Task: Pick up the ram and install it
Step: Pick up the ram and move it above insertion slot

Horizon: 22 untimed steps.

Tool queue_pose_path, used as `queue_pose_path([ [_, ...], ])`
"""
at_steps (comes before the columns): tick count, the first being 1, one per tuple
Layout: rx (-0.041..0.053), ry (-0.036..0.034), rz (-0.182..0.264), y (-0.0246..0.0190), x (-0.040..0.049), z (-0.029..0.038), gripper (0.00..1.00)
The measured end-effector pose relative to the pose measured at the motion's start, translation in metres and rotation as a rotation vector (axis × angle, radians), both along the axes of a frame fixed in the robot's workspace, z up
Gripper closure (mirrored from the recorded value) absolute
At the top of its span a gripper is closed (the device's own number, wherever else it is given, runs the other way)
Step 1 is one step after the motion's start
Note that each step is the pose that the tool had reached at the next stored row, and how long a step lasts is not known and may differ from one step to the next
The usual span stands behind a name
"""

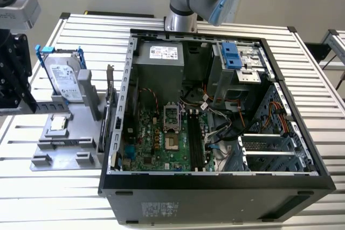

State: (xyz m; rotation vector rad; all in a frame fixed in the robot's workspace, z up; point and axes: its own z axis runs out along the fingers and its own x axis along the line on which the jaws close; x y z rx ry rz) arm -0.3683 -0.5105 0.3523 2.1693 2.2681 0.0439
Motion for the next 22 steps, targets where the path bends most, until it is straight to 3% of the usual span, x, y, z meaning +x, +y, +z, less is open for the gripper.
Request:
queue_pose_path([
  [22, -0.0001, 0.0002, 0.000, 0.0002, 0.0061, 0.0002, 1.00],
])
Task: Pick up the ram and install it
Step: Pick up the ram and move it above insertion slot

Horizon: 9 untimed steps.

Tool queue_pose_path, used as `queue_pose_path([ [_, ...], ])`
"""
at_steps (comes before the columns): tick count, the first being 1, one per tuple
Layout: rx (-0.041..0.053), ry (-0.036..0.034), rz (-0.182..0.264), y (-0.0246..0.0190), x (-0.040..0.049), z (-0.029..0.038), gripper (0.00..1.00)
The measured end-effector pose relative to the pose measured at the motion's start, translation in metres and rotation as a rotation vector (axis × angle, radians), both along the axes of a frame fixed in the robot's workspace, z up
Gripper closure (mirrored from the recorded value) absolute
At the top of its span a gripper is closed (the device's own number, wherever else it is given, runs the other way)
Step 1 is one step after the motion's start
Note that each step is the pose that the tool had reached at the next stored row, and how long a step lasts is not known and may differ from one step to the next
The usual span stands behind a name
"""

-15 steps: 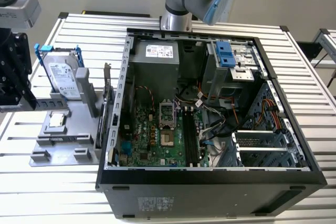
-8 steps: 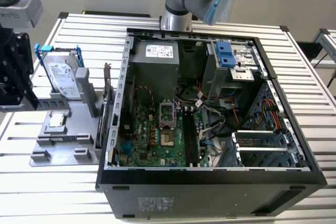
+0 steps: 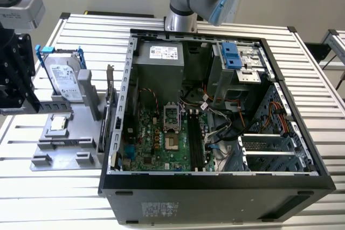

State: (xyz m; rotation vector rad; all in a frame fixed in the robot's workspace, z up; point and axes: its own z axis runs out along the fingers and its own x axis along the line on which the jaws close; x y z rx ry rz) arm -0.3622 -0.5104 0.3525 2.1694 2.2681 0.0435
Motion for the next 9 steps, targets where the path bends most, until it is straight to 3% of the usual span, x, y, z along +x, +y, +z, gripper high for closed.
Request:
queue_pose_path([
  [9, 0.0000, 0.0000, 0.000, 0.0000, 0.0008, 0.0006, 1.00],
])
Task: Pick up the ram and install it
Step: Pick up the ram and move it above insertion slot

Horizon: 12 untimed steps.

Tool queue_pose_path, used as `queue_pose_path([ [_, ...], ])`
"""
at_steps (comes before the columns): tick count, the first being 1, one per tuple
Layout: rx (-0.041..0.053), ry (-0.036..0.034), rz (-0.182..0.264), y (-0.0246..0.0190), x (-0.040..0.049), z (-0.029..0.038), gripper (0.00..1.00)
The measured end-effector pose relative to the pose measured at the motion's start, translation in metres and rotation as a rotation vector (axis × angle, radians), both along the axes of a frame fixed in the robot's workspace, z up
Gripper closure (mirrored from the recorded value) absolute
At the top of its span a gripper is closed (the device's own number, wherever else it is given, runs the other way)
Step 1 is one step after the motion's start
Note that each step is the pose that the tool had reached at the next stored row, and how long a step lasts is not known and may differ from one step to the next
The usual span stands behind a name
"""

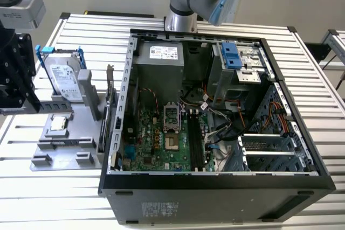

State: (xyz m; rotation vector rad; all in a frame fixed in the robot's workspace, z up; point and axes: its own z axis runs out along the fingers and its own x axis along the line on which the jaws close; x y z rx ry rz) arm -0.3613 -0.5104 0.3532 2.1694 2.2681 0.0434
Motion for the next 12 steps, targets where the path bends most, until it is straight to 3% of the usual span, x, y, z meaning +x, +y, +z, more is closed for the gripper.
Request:
queue_pose_path([
  [12, 0.0000, 0.0000, 0.000, 0.0000, 0.0000, 0.0176, 1.00],
])
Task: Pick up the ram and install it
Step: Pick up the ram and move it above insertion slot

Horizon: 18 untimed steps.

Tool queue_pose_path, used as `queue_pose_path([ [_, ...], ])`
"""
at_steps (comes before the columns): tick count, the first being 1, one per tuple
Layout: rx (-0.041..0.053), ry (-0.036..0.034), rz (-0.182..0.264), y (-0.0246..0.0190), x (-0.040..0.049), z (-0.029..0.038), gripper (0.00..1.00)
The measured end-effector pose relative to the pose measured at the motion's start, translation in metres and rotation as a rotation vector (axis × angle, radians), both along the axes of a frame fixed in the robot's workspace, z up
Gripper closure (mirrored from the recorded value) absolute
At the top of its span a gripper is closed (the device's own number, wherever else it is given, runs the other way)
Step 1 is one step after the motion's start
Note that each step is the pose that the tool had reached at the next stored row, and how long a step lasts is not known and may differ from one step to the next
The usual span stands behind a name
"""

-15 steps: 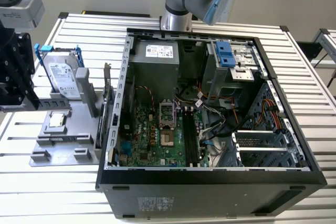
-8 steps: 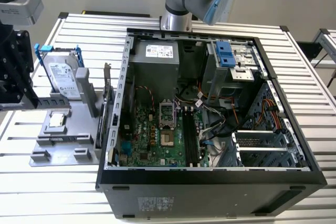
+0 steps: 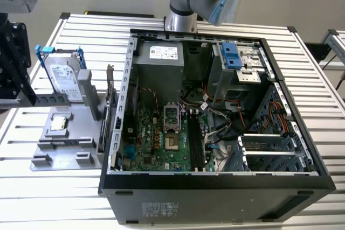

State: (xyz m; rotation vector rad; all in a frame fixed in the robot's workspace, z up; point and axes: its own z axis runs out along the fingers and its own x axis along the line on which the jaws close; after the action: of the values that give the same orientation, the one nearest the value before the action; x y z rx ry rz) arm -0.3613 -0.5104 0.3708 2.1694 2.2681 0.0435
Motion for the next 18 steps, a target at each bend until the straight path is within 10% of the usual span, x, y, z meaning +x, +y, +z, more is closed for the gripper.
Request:
queue_pose_path([
  [18, -0.0001, -0.0001, 0.000, 0.0000, 0.0000, 0.0220, 1.00],
])
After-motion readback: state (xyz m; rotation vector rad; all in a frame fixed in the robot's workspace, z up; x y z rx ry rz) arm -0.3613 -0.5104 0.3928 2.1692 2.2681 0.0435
